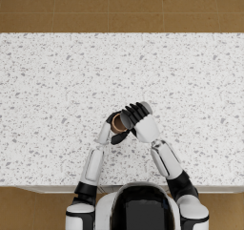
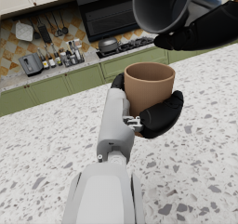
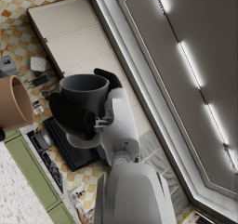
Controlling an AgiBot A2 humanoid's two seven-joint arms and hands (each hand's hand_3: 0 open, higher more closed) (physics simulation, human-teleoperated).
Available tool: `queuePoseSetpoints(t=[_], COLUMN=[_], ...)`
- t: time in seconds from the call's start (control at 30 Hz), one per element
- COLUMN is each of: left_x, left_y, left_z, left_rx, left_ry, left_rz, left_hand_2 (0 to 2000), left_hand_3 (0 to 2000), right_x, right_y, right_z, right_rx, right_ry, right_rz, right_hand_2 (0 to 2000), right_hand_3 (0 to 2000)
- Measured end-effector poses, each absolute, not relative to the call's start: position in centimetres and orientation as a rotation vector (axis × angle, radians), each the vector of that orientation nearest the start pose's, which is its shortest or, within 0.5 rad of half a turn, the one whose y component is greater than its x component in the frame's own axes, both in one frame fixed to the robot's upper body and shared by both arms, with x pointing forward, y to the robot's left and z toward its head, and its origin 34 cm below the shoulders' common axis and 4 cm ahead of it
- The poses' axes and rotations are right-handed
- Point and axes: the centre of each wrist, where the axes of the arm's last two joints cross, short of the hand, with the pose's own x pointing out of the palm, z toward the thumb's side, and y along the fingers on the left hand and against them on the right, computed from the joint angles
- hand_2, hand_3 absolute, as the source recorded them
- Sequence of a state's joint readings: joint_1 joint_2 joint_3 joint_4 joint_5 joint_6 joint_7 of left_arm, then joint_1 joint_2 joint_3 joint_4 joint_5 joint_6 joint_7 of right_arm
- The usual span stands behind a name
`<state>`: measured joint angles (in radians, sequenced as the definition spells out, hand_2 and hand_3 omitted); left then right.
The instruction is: Pick up two cups and pour the berry on the right into the cup on the left
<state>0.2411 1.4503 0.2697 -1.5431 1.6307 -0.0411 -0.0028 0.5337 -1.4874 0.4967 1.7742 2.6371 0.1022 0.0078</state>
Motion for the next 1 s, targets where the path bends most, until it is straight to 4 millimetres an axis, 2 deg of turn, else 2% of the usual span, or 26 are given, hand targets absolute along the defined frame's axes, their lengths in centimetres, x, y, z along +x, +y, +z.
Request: queuePoseSetpoints(t=[0.4,0.97,1.0], left_x=[27.2,27.6,27.6], left_y=[14.4,14.1,14.1], left_z=[13.9,13.2,13.2], left_rx=[0.304,0.263,0.261], left_ry=[0.031,0.045,0.044], left_rz=[-1.833,-1.828,-1.827], left_hand_2=[2000,2000,2000], left_hand_3=[1280,1280,1280], right_x=[26.1,25.7,25.5], right_y=[-7.0,-6.3,-5.7], right_z=[27.8,27.4,27.8], right_rx=[-1.857,-2.104,-2.218], right_ry=[0.472,0.777,0.777], right_rz=[1.088,0.607,0.522], right_hand_2=[2000,2000,2000], right_hand_3=[1280,1280,1280])
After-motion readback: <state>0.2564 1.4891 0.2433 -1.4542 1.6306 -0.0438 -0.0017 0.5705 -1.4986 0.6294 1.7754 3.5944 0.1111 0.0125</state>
